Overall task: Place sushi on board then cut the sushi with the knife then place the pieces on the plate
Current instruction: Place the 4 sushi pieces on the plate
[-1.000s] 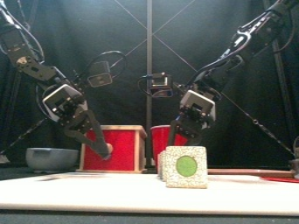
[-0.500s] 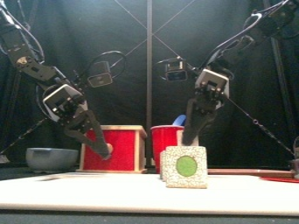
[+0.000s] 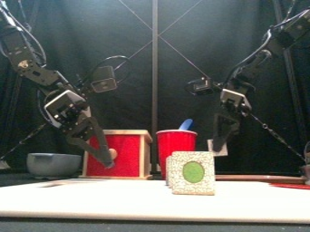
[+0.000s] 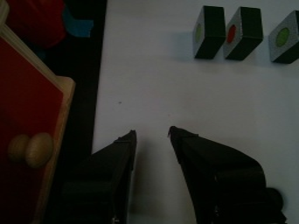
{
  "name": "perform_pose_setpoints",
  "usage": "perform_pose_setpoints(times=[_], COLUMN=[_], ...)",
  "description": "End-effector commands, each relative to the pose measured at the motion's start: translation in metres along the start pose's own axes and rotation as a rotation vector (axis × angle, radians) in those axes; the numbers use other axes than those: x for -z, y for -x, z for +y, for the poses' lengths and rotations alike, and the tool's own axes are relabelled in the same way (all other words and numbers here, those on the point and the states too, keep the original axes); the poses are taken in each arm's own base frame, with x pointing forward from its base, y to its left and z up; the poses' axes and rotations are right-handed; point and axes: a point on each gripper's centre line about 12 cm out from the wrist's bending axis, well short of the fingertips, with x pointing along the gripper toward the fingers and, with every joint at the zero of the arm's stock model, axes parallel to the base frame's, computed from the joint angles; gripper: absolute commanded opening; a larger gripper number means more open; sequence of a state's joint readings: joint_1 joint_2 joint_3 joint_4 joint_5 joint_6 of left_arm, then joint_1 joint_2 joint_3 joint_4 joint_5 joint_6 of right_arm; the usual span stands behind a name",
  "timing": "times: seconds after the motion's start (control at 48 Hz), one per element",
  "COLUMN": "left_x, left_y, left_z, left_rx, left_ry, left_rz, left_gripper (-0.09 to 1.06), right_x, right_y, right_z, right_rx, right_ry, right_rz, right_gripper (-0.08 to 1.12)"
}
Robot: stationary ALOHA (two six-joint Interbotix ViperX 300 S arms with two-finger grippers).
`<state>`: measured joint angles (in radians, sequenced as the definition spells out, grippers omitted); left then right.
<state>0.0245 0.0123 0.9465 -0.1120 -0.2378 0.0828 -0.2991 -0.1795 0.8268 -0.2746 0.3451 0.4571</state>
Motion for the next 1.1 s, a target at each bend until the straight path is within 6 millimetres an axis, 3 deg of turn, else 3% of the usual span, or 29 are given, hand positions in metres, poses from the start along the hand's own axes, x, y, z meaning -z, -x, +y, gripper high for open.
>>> perform_pose_setpoints(times=[0.021,0.271,0.417,0.542,0.75,0.938,1.104], left_x=[-0.010,-0.011,-0.011,-0.011,-0.011,-0.012,-0.011], left_y=[0.000,-0.001,-0.001,-0.001,-0.001,-0.001,-0.001], left_z=[0.002,0.002,0.002,0.002,0.003,0.003,0.003], left_rx=[-0.005,-0.006,-0.006,-0.006,-0.008,-0.008,-0.008], left_ry=[0.006,0.007,0.009,0.009,0.009,0.011,0.011], left_rz=[-0.029,-0.031,-0.031,-0.031,-0.031,-0.032,-0.031], left_gripper=[0.76,0.76,0.76,0.76,0.76,0.76,0.76], right_x=[-0.004,0.002,0.006,0.009,0.001,-0.010,-0.021], right_y=[-0.002,-0.025,-0.036,-0.038,-0.025,0.001,0.028], right_z=[-0.019,-0.040,-0.042,-0.042,-0.042,-0.041,-0.012], right_rx=[0.024,0.043,0.042,0.042,0.040,0.047,-0.020], right_ry=[-0.058,-0.127,-0.163,-0.176,-0.176,-0.159,-0.104], right_rz=[-0.024,-0.017,0.010,0.019,-0.014,-0.049,-0.122], right_gripper=[0.57,0.58,0.58,0.66,0.82,0.83,0.83])
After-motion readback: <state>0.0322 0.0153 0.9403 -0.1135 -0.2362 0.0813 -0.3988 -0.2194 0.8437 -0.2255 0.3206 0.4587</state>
